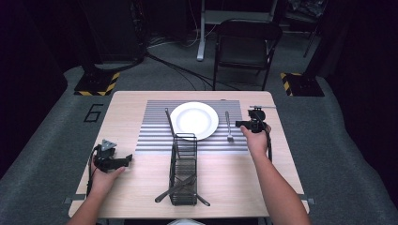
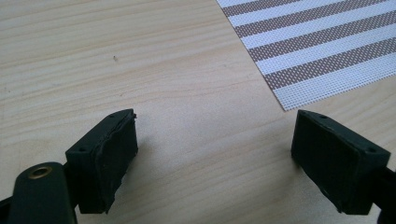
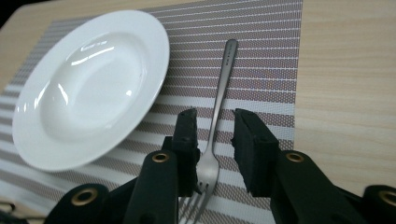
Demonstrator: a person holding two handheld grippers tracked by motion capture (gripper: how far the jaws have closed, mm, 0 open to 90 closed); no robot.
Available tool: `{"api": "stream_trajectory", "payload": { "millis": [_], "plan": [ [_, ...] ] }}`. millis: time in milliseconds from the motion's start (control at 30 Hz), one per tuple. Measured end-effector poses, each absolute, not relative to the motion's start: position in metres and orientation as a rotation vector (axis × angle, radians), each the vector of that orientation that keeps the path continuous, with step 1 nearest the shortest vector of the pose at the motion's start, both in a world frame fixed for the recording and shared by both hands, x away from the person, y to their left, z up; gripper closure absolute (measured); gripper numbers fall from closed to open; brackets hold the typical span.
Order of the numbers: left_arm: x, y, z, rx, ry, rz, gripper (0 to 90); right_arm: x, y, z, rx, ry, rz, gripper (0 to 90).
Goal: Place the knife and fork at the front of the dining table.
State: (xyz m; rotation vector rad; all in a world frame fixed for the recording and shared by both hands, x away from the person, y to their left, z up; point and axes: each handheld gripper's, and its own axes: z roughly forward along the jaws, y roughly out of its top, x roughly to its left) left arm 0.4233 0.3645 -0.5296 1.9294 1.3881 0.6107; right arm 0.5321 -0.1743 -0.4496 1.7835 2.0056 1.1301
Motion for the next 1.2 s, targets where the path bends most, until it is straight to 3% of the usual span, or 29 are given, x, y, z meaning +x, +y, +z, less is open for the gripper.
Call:
{"api": "stream_trajectory", "payload": {
  "millis": [500,767,1200],
  "plan": [
    [0.424,0.365,-0.53,1.92,1.398,0.613,14.7,0.456,-0.168,-0.441,1.525,2.075,1.21,56.8],
    [0.423,0.366,-0.529,1.93,1.397,0.604,14.9,0.434,-0.168,-0.453,1.486,2.064,1.209,53.6],
    [0.422,0.368,-0.528,1.908,1.409,0.62,23.6,0.423,-0.165,-0.486,1.402,2.116,1.119,52.8]
  ]
}}
